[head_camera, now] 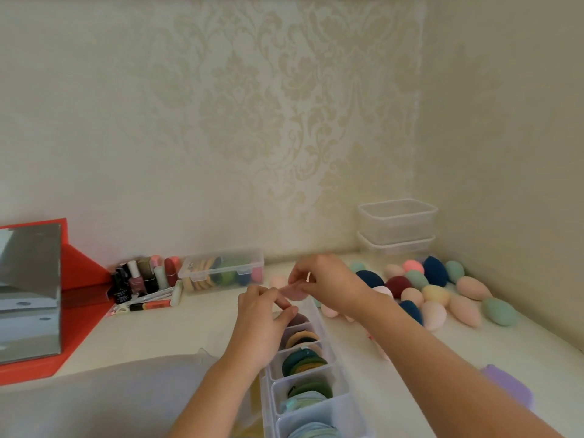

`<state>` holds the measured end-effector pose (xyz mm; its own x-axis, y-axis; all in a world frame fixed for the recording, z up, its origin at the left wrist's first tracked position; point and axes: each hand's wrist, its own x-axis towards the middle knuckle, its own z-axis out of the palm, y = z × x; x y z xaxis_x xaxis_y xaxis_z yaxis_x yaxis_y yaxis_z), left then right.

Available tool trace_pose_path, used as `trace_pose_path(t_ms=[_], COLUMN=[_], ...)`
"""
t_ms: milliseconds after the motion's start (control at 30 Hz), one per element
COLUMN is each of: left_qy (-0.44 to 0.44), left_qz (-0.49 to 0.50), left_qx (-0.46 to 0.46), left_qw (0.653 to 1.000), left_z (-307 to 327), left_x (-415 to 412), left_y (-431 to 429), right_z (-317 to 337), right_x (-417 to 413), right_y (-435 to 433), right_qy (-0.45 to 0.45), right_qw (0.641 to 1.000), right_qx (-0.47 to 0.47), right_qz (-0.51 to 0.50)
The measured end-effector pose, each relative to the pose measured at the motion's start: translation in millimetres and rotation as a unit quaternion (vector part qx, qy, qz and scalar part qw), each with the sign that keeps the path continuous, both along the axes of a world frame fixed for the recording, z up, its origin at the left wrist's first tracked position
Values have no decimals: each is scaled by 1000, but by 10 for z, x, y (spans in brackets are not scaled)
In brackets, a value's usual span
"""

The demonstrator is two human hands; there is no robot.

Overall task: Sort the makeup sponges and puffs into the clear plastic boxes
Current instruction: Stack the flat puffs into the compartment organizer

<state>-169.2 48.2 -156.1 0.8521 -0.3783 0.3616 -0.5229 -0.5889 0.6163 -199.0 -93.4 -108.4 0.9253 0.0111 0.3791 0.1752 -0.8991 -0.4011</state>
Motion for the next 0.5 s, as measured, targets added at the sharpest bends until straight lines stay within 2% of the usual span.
trace_pose_path(t_ms=[167, 333, 500], left_qy=[3, 5, 24], left_qz=[-11, -7, 7], left_qx=[1, 31, 62], left_qw=[1000, 999, 998], left_z=[-8, -23, -10], left_x=[5, 34, 48], left_y=[10, -2, -11], right_z=[-50, -39, 2], right_x=[190, 290, 272], right_y=[84, 129, 133], right_qy=[92, 129, 155], right_qw=[994, 986, 982], right_qx=[-50, -101, -110], right_qz=[-10, -10, 12])
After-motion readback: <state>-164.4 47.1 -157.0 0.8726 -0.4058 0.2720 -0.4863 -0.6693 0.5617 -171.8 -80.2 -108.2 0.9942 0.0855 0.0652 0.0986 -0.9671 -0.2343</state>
